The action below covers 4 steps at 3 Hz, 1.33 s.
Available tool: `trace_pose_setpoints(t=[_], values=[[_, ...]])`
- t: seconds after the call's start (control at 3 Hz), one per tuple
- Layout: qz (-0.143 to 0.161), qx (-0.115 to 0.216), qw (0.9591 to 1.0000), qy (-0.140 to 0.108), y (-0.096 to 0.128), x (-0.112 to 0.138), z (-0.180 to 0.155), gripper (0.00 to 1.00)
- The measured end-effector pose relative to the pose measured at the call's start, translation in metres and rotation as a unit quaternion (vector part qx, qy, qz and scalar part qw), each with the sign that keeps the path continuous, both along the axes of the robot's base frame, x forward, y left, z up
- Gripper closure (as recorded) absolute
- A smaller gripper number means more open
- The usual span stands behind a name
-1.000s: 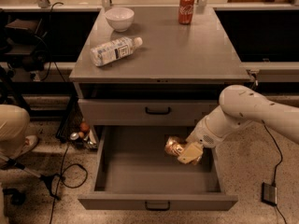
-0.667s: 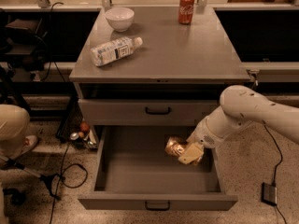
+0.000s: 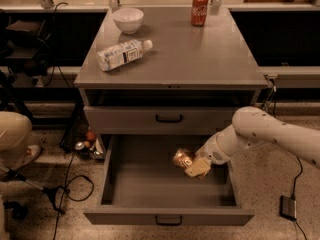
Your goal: Place orange can into middle drawer
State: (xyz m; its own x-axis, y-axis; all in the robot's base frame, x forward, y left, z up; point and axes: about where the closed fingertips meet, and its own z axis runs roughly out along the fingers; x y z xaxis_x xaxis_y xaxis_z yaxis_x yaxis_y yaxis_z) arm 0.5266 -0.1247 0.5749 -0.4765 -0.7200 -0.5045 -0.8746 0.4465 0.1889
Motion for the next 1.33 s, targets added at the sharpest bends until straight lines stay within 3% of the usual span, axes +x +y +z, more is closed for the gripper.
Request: trace_pose_setpoints(t=[0.33,0.67,1.33], values=[[-0.038,0.026,0.9989,-0.011,0.005,0.018,-0.039,1.00],[-0.075,0.053,0.9958,-0.008,0.013,0.034,-0.088,1.00],[-0.079,0.067,0.9946,0.009,0.040,0.044,-0.133,1.00]])
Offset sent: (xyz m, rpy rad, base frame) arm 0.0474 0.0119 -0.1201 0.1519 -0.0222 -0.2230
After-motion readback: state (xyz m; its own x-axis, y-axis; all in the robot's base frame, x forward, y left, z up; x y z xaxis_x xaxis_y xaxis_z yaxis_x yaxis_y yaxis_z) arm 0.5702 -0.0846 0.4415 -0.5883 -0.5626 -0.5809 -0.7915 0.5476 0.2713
